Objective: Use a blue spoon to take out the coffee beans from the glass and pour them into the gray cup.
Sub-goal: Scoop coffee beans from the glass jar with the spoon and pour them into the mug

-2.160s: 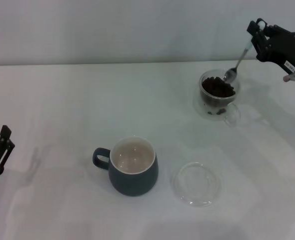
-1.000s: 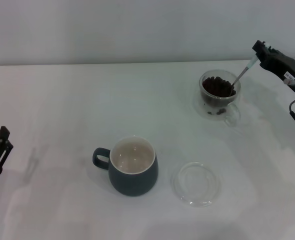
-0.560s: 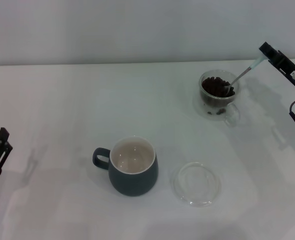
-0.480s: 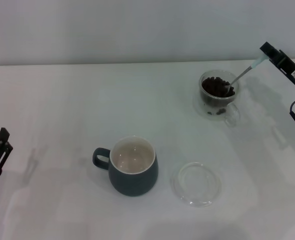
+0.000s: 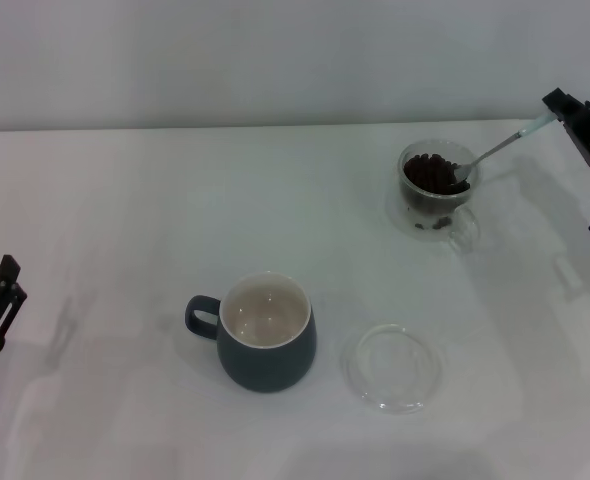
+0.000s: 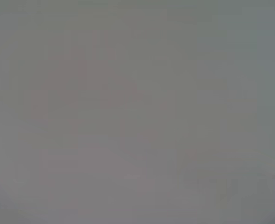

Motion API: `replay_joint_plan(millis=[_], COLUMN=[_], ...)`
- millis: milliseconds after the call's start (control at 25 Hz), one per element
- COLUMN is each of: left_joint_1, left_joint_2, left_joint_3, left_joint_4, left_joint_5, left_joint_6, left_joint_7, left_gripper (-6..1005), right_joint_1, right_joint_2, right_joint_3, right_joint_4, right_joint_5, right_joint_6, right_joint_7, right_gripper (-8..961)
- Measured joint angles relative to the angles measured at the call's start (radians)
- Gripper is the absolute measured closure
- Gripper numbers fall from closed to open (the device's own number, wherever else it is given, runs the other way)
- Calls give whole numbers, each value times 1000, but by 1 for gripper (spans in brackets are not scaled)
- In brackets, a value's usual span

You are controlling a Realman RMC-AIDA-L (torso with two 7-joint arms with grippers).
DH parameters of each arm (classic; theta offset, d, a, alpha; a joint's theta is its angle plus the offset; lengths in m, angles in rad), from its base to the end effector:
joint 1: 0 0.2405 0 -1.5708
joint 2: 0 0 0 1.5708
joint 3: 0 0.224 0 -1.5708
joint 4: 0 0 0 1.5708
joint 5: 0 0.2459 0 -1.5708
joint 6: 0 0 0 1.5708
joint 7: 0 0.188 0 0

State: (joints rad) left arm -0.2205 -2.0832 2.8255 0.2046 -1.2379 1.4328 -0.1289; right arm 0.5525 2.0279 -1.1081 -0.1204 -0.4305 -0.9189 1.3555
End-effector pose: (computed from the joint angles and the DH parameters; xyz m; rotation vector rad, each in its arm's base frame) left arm -0.3359 0.2833 -0.0411 -1.6040 -0.5440 -0.7676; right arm 0.3423 0.4309 0.0124 -1.2830 1.4461 1.2450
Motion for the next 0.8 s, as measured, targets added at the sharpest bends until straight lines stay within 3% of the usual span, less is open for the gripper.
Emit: replay_joint_plan(millis=[320,520,800], left_joint_1=[2,-1,-6], left_joint_2=[0,0,2], left_joint_3=[-6,-6,-8], left_joint_4=[-1,-1,-2], left_joint_5=[0,0,0], left_joint_6=[0,0,0], left_joint_7=[0,0,0], left_gripper=[138,138,138], right_joint_1=[-5,-18,-33], right_joint_2=[0,-3,-8], right_joint_3=[-6,-13,-140], right_joint_4=[2,2,-11], right_joint_5=[4,-4,-7], right_joint_6=[-15,-102,-166], right_joint_7=[104,184,303], right_gripper=[809,808,808])
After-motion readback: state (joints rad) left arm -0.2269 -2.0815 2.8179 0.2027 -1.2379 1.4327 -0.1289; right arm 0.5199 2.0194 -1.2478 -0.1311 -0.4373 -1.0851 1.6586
